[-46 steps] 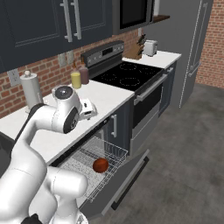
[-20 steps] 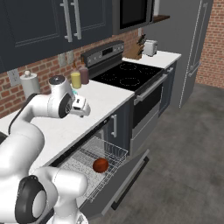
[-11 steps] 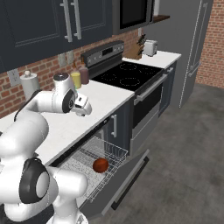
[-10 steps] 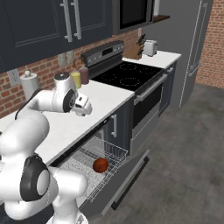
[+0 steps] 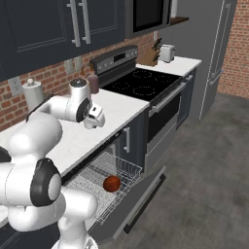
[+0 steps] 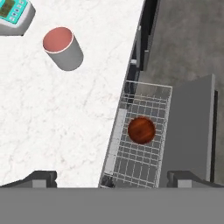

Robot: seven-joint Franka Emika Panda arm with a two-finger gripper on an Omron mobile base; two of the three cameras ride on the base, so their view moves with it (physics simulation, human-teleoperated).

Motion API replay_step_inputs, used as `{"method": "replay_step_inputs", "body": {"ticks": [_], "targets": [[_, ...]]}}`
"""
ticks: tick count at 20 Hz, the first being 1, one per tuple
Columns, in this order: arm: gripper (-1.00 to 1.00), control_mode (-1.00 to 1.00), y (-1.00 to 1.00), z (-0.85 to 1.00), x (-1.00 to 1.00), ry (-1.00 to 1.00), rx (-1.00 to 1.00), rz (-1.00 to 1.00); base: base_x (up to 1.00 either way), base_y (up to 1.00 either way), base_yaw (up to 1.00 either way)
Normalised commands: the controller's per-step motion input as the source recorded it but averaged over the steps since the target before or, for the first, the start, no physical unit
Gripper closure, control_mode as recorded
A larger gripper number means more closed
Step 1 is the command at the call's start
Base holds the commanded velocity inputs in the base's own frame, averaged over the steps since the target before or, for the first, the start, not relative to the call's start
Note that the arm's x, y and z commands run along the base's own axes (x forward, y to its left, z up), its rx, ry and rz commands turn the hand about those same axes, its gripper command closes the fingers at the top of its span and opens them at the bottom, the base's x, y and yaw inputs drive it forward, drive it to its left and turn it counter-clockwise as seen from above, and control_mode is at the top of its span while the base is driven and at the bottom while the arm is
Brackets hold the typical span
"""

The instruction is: Pick up the cup and bowl from the counter, place them in the dishwasher, and close the dishwasher door.

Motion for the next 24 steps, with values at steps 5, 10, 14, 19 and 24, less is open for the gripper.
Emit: {"method": "replay_step_inputs", "body": {"ticks": [5,10,14,19,24], "targets": [[-1.0,-1.0,0.03,-0.19,0.26,0.0,0.0,0.0,0.0,0.0,0.0],[-1.0,-1.0,0.12,-0.1,0.35,0.0,0.0,0.0,0.0,0.0,0.0],[-1.0,-1.0,0.13,-0.01,0.43,0.0,0.0,0.0,0.0,0.0,0.0],[-1.0,-1.0,0.11,-0.01,0.42,0.0,0.0,0.0,0.0,0.0,0.0],[-1.0,-1.0,0.06,-0.12,0.36,0.0,0.0,0.0,0.0,0.0,0.0]]}}
